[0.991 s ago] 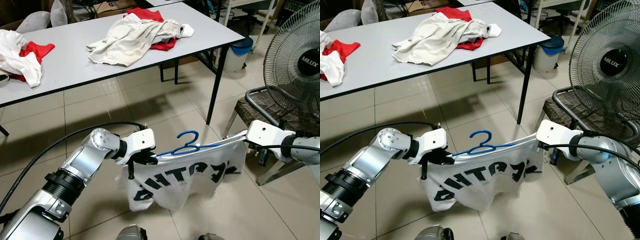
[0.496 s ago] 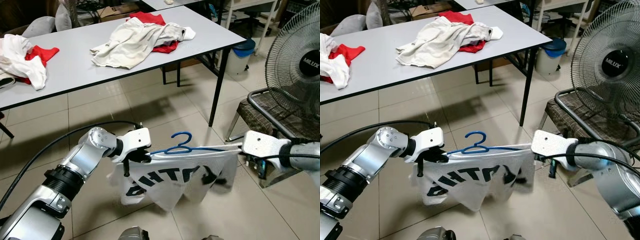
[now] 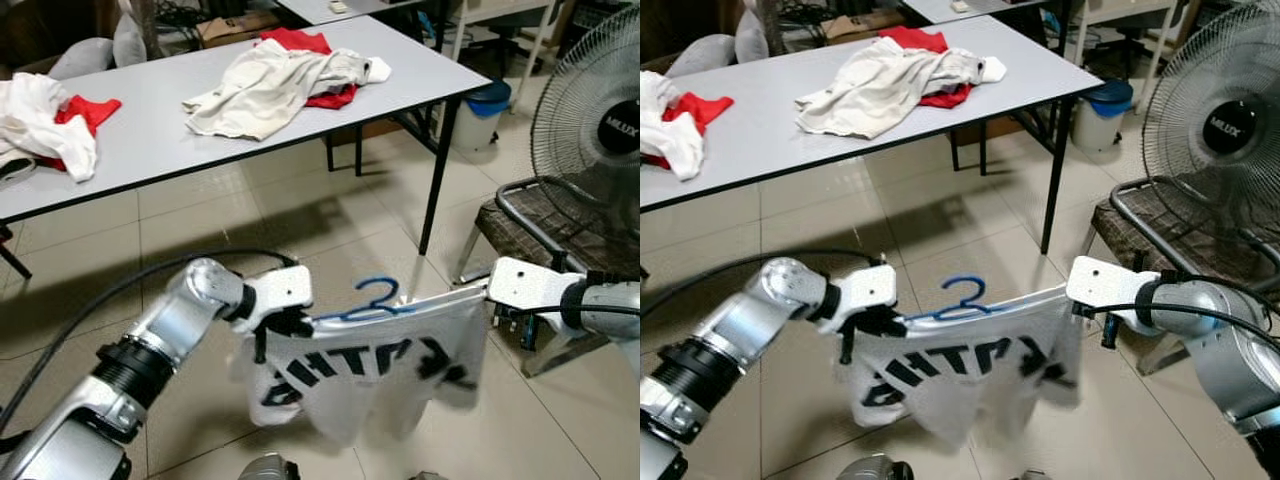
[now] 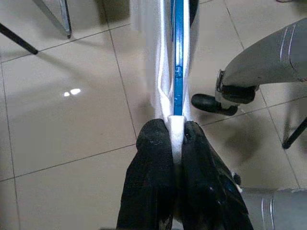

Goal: Hang hanger

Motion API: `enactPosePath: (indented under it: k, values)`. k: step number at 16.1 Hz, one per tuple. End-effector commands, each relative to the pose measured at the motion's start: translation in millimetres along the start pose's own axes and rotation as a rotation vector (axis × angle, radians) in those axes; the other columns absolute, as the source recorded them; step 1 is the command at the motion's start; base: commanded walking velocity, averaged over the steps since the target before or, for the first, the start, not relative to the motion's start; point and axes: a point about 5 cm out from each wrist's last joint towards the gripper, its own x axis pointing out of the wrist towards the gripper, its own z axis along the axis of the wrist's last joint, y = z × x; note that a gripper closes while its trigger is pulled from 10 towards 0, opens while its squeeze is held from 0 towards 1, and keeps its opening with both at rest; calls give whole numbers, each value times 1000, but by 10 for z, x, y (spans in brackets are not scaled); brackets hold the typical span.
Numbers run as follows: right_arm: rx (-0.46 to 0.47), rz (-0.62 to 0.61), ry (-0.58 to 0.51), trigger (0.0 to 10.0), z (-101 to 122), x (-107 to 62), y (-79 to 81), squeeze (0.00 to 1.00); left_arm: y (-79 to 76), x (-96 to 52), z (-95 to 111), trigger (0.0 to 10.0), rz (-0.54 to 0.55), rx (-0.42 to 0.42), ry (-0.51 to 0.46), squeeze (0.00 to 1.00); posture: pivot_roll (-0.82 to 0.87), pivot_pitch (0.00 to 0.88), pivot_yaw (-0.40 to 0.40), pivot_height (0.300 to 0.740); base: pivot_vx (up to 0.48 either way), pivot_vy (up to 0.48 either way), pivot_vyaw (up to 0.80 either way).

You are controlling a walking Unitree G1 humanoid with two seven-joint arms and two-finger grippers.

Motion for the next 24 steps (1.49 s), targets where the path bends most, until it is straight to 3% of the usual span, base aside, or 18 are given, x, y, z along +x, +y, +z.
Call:
enactPosePath:
  k: [1, 3, 8, 12, 15, 16, 17, 18, 19, 24]
  values:
    - [-16, -16, 16, 0, -30, -53, -60, 0, 12, -28, -38, 0, 10, -1, 25, 0, -32, 0, 108, 740, 0, 0, 0]
    - [-26, 2, -25, 0, 18, -76, -79, 0, 60, -90, -66, 0, 34, -5, 35, 0, -28, 0, 104, 740, 0, 0, 0]
    - [-24, 51, -159, 0, 324, 69, -7, 0, 91, -38, -63, 0, 60, -30, 56, 0, -26, 0, 100, 740, 0, 0, 0]
    - [-38, 69, -174, 0, 378, 90, -41, 0, 61, -3, -67, 0, 49, -37, 62, 0, -14, 0, 91, 740, 0, 0, 0]
    - [-53, 93, -140, 0, 325, 114, 0, 0, 99, -68, -126, 0, 74, -58, 83, 0, -7, 0, 85, 740, 0, 0, 0]
    - [-56, 94, -137, 1294, 330, 128, 7, 0, 97, -76, -123, 0, 70, -57, 78, 0, -8, 0, 86, 740, 0, 0, 0]
    - [-18, 73, -147, 10000, 338, 154, -14, 0, 69, -74, -82, 0, 43, -42, 53, 0, -9, 0, 86, 740, 0, 0, 0]
    - [18, 51, -161, 10000, 345, 170, -42, 35, 41, -68, -40, 0, 17, -32, 26, 0, -9, 0, 87, 740, 0, 0, 0]
    - [40, 28, -183, 10000, 353, 183, -78, 1000, 10, -60, 4, 0, -8, -28, 0, 0, -8, 0, 86, 740, 0, 0, 0]
    - [52, 76, -246, 10000, 402, 191, -77, 1000, -11, -49, 24, 0, -21, -30, -9, 0, -8, 0, 86, 740, 0, 0, 0]
